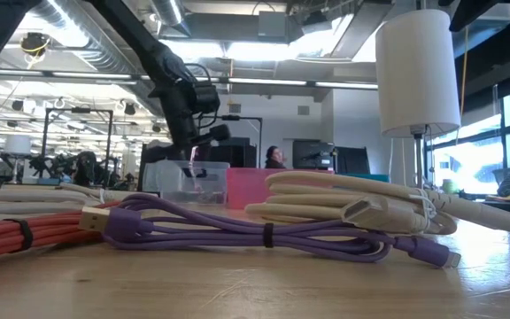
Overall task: Pick & Place USB Port
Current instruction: Put the light blue and black USB cable into the transparent bin, then put the pink and black USB cable into the transparent bin
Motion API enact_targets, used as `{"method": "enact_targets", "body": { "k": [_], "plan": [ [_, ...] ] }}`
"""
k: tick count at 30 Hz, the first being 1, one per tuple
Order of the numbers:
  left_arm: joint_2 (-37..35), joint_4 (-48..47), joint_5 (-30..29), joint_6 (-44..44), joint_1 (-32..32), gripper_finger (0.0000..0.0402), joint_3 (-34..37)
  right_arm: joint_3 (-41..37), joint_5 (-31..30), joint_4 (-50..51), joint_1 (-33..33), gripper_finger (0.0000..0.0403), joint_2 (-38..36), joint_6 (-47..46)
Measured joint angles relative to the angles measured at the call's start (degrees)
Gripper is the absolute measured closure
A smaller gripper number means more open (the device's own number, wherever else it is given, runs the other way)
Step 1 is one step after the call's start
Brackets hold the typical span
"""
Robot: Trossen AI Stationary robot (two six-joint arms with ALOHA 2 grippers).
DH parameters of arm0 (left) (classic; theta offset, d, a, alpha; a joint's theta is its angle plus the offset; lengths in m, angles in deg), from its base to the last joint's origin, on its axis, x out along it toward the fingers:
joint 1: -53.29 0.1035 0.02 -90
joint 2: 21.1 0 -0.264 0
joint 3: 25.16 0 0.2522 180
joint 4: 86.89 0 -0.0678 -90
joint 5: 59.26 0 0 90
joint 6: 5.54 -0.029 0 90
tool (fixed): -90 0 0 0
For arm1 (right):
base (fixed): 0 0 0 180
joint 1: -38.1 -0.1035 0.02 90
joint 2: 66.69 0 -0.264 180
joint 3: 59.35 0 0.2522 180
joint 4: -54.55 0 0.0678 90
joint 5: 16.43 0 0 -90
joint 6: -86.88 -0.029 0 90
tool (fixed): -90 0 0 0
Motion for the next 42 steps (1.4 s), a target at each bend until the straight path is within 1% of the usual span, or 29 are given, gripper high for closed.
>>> {"method": "enact_targets", "body": {
  "k": [3,6,9,12,15,17,19,21,23,26,29,32,33,35,37,40,42],
  "plan": [
    [-0.17,0.39,5.21,-2.59,0.48,0.0269,0.0,0.0,0.02,0.0,-0.01,0.0158,0.0,0.0],
    [-2.32,0.44,10.98,-7.1,1.19,0.0259,0.02,0.0,0.02,0.0,-0.01,0.0158,0.0,0.0],
    [-7.16,-0.79,15.53,-12.23,0.53,0.0256,0.02,0.0,0.02,0.0,-0.01,0.0158,0.0,0.02],
    [-14.28,-3.75,19.47,-16.78,-1.96,0.0256,0.02,0.0,-0.15,0.04,-0.01,0.0158,0.0,0.07],
    [-22.7,-8.85,19.22,-18.43,-6.36,0.0258,0.0,0.0,-0.29,0.36,-0.01,0.0158,0.0,0.17],
    [-27.91,-13.56,17.62,-19.05,-10.66,0.0258,0.0,0.0,-0.31,0.48,-0.01,0.0158,-0.02,0.17],
    [-32.66,-18.82,14.48,-17.01,-16.36,0.0258,-0.01,0.0,-0.46,0.51,-0.01,0.0158,-0.02,0.2],
    [-36.47,-24.0,8.88,-12.05,-22.98,0.0258,-0.02,0.0,-0.46,0.53,0.0,0.0158,-0.02,0.18],
    [-39.49,-28.54,2.65,-5.08,-30.32,0.0258,-0.02,0.0,-0.46,0.53,0.01,0.0158,-0.02,0.2],
    [-42.33,-33.51,-4.52,9.57,-42.92,0.0258,-0.02,0.0,-0.46,0.53,0.01,0.0158,-0.02,0.2],
    [-43.2,-37.76,-12.01,24.99,-55.32,0.0258,-0.02,0.0,-0.46,0.68,0.01,0.0158,-0.02,0.22],
    [-42.32,-40.27,-19.23,38.58,-65.76,0.0258,0.11,0.0,-1.12,1.61,0.02,0.0158,-0.02,0.56],
    [-41.8,-40.3,-20.58,43.26,-68.53,0.0258,0.65,0.0,-1.51,1.97,0.14,0.0158,-0.02,0.64],
    [-40.62,-40.0,-21.54,51.96,-73.33,0.0258,2.34,0.0,-1.52,2.92,0.47,0.0158,-0.03,0.63],
    [-38.84,-39.98,-20.13,60.43,-77.37,0.0258,4.51,0.0,-1.08,3.61,0.58,0.0158,-0.04,0.66],
    [-35.63,-39.92,-14.72,72.41,-82.6,0.0258,8.28,0.0,-0.66,4.15,0.56,0.0158,-0.04,0.66],
    [-33.28,-39.33,-10.4,78.31,-85.45,0.0258,10.32,0.01,-0.45,4.19,0.56,0.0158,-0.04,0.66]
  ]
}}
